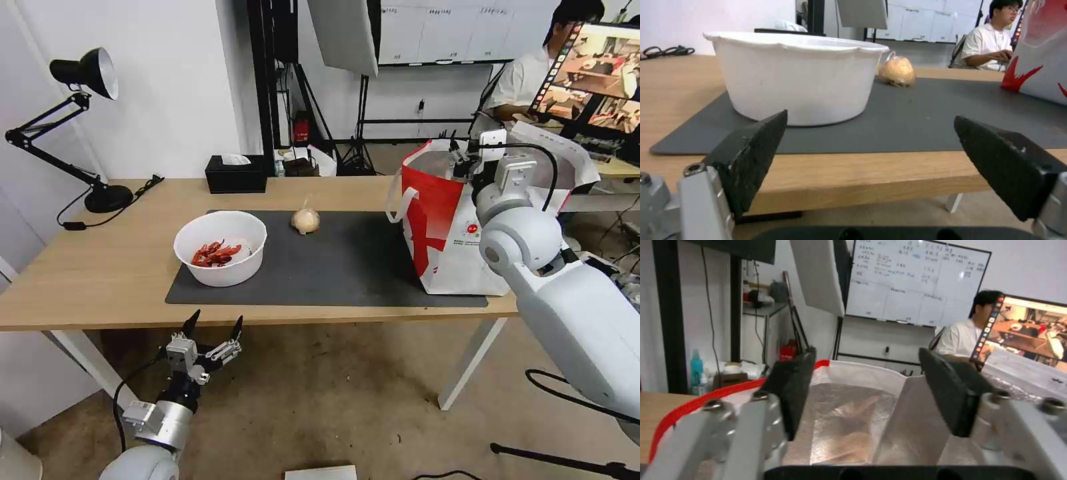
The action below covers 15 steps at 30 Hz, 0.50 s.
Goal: Pick up the trash from the table and place it into the takeout bag.
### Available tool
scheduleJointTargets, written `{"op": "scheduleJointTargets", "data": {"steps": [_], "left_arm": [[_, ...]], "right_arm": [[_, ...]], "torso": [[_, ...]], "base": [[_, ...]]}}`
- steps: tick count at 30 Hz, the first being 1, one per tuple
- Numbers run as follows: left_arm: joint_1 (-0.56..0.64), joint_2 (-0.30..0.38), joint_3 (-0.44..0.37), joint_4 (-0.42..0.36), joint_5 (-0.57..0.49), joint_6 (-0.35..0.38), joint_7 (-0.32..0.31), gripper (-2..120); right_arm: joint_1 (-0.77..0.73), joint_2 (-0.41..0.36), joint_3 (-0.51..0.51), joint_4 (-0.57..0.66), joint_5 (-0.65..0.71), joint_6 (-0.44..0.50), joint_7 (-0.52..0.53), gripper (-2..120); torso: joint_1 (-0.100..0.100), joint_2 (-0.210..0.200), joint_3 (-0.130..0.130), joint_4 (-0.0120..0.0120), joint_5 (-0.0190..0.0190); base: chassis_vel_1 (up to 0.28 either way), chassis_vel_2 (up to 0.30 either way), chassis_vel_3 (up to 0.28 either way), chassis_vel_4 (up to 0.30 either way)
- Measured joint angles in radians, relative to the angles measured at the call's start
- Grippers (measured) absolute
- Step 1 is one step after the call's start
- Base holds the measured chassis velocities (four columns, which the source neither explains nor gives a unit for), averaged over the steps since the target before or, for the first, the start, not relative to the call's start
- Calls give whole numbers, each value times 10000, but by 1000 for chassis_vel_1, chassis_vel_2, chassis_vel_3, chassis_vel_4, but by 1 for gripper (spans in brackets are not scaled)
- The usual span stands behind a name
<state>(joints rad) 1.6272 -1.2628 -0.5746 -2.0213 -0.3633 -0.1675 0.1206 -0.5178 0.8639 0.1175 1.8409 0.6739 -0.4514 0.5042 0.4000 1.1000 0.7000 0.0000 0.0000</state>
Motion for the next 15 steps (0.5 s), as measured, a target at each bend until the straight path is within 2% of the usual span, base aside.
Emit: {"op": "scheduleJointTargets", "data": {"steps": [1,3,5,7,8,11,12,15], "left_arm": [[-16,12,-7,-4,-16,5,0,100],[-28,15,-14,-8,-31,7,0,100],[-56,22,-24,-12,-66,14,0,100],[-58,23,-24,-12,-69,16,0,100],[-63,26,-26,-12,-75,17,0,100],[-65,26,-27,-12,-76,18,0,100],[-68,19,-36,-12,-78,19,-1,100],[-70,15,-44,-15,-80,19,-1,100]], "right_arm": [[-27,5,1,35,58,14,12,73],[-56,13,1,63,89,27,13,75],[-184,53,18,181,193,61,23,88],[-212,64,25,202,204,77,24,89],[-304,94,38,258,228,180,25,97],[-344,110,43,267,233,344,16,99],[-378,145,44,266,240,773,-30,100],[-420,173,45,312,325,1116,-221,100]], "torso": [[0,0,0,0,-1],[-1,0,0,0,-1],[-1,0,0,0,0],[0,0,0,0,0],[0,0,0,0,0],[-1,0,0,0,-1],[0,-1,0,0,0],[0,0,0,0,0]], "base": [[0,0,0,0],[0,0,0,0],[0,0,0,0],[0,0,0,0],[0,0,0,0],[0,0,0,0],[0,0,0,0],[0,0,0,0]]}}
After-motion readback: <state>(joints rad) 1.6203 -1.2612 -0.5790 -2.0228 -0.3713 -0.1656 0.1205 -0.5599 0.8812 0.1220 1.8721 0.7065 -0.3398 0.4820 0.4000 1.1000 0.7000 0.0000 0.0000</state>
